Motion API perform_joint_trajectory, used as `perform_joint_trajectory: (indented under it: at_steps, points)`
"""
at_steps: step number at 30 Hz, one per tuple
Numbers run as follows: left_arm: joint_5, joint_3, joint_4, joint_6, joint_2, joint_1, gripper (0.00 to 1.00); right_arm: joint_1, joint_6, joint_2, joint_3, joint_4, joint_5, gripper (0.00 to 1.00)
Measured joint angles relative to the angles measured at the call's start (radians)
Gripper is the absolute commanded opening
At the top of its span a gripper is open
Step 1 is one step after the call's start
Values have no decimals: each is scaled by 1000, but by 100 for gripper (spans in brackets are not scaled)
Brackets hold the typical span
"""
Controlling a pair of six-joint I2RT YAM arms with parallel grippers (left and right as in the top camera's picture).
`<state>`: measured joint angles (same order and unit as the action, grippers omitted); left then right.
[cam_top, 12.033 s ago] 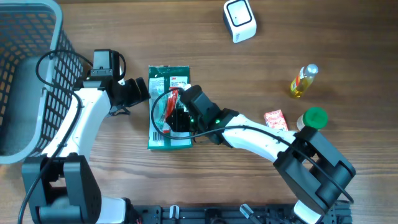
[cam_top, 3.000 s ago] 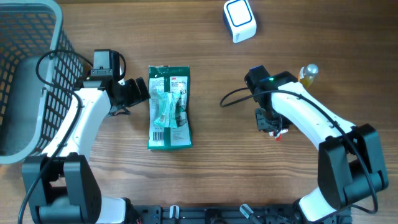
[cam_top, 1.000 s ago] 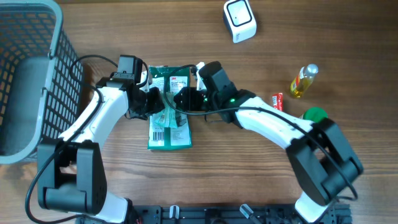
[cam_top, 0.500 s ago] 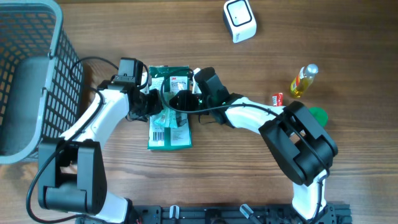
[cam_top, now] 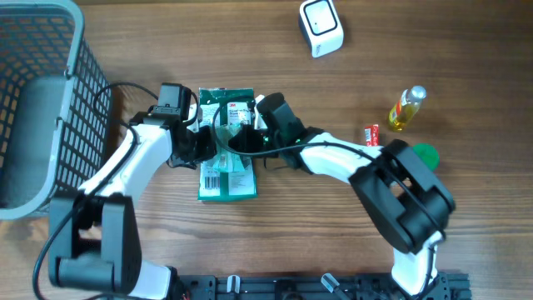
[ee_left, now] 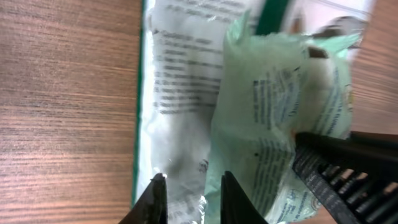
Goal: Scan the item barcode
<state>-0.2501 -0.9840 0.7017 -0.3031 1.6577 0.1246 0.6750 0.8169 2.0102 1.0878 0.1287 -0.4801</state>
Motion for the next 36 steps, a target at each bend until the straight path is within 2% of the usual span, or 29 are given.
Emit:
perform_joint_trajectory:
  at_steps: [1,5,6,12,19,22,24,26,36]
  points:
    - [-23,-7,2,3,-26,0,22,-8,-6,-33,-2,-43,-3,4]
    - [-126,-28,-1,3,-108,0,5,-37,-34,-102,-1,-177,6,4]
    - [-174,-31,-2,5,-119,0,4,-44,-38,-103,-1,-201,8,4]
    - [-354,-31,5,50,-92,20,4,-79,-64,-103,-1,-283,11,4]
    - [-484,-31,13,100,22,56,4,-82,-79,-103,-1,-318,37,4]
    - [-513,-31,13,113,67,66,4,-82,-81,-103,-1,-322,40,5]
    - [-519,-31,12,116,81,65,4,-84,-81,-103,-1,-330,39,16]
    - [-523,-31,7,119,84,65,4,-88,-86,-103,-1,-341,39,22]
    - [-526,-13,-55,119,98,65,4,-100,-89,-103,-1,-354,40,25]
